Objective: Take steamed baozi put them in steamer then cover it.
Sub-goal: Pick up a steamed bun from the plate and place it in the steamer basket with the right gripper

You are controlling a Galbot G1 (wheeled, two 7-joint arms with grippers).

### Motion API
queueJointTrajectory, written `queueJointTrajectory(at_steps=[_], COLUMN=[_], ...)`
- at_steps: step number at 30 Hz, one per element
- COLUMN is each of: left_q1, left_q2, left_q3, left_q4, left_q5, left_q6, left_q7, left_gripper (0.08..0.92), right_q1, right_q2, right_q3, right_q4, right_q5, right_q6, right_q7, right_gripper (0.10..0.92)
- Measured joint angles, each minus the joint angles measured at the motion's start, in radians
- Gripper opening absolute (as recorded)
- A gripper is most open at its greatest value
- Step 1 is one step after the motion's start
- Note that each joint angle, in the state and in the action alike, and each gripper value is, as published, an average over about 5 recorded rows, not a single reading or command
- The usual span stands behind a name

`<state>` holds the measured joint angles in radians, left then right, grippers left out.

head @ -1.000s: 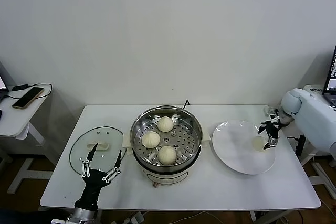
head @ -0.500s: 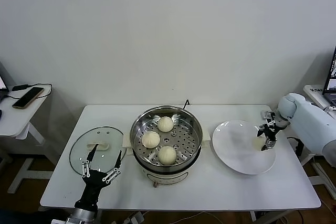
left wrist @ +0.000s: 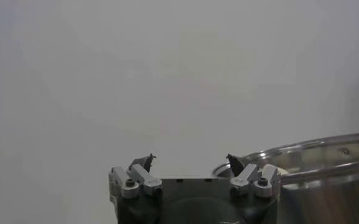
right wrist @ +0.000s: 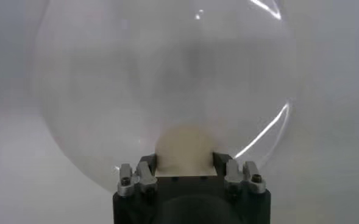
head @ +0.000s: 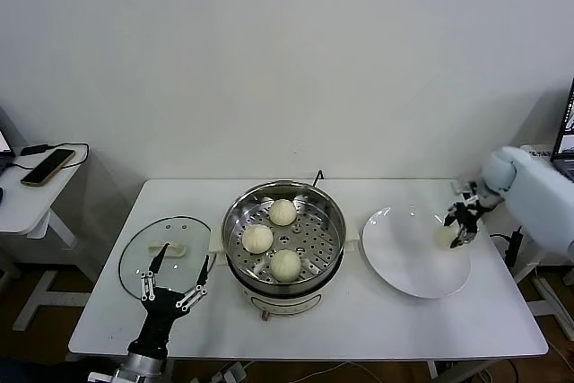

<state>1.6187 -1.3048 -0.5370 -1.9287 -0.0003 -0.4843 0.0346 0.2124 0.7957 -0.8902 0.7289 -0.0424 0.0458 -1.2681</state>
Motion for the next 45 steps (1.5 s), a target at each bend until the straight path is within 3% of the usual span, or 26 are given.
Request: queueJointTrajectory(at_steps=[10, 22, 32, 45], left_q1=[0.006, 0.007, 0.003, 0.002], left_q2=[0.004, 0.002, -0.002, -0.001], left_q3=[0.003, 0.007, 0.006, -0.004], left_q4=[-0.011, -0.016, -0.015, -0.004], left_q5=[0.000, 0.001, 0.001, -0.001], left_q6=[0.001, 0.000, -0.001, -0.003], left_q7=[-0.002, -0.004, -0.008, -0.012], left_gripper=[0.823, 0.823, 0.823, 0.823], right_q1=[0.311, 0.552, 0.568, 0.488], right_q2=[0.007, 0.151, 0.284, 0.398], right_q3=[-0.282, -0.520, -0.606, -0.635], right_q4=[0.264, 0.506, 0.551, 0.488], right_q5=[0.276, 0.560, 0.632, 0.614], right_q6=[-0.101, -0.222, -0.277, -0.291], right_q7=[-0.048, -0.006, 0.061, 0.101], right_gripper=[0.645, 0.645, 0.636, 0.636])
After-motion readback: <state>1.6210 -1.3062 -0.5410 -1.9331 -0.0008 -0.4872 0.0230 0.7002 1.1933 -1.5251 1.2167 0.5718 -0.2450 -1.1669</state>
